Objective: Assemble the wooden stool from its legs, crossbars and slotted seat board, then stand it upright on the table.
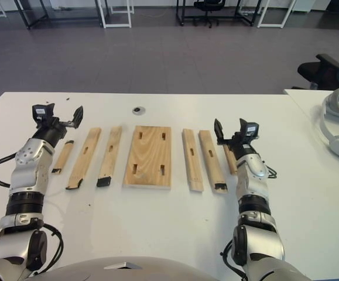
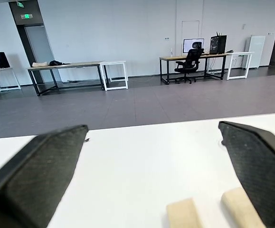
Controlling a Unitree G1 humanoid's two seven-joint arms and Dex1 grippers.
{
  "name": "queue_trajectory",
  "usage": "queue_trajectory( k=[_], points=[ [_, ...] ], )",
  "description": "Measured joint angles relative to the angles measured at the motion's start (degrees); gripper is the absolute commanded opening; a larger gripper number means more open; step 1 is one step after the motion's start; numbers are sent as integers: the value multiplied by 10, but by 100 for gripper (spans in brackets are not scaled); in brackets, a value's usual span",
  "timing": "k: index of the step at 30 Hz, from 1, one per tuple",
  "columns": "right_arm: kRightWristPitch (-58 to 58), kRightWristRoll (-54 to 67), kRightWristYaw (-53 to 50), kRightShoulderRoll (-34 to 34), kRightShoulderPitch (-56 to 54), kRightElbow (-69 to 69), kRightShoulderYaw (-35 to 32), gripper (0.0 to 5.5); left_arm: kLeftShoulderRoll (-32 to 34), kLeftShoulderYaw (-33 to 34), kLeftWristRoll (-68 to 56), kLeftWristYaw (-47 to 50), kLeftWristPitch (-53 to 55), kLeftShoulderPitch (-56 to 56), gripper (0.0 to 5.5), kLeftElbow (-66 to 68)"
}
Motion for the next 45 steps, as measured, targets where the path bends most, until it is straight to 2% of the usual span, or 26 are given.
queue_trajectory(
  k=[8, 13, 21, 24, 33, 36, 38, 41, 43, 45],
  points=[
    [0, -4, -6, 0, 8, 3, 4, 500, 25, 4, -29, -48, 130, 139, 508, -110],
    [0, -11, -6, 0, 19, 4, 7, 500, 35, -1, 0, -36, 128, 158, 508, -88],
    [0, -20, -8, 0, 19, 15, 8, 500, 32, 4, 0, -27, 118, 152, 374, -5],
    [0, -21, -12, 0, 19, 16, 8, 500, 33, 0, 0, -33, 121, 145, 315, 4],
    [22, -21, -20, 1, 19, 6, 11, 500, 38, -15, 0, -43, 118, 151, 193, -1],
    [40, -12, -17, 1, 19, -23, 8, 500, 39, -15, 0, -43, 118, 153, 131, -1],
    [65, -3, -12, 3, 19, -51, 16, 500, 40, -12, 1, -36, 103, 152, 128, 4],
    [201, 93, 34, 33, 20, -172, 33, 500, 2, 15, -50, -41, 66, 126, 128, -60],
    [292, 167, 45, 62, 12, -252, 45, 500, -14, -15, -57, -58, 42, 66, 128, -134],
    [363, 230, 27, 96, -10, -301, 49, 500, -41, -73, -46, -74, 18, 25, 128, -184]
  ],
)
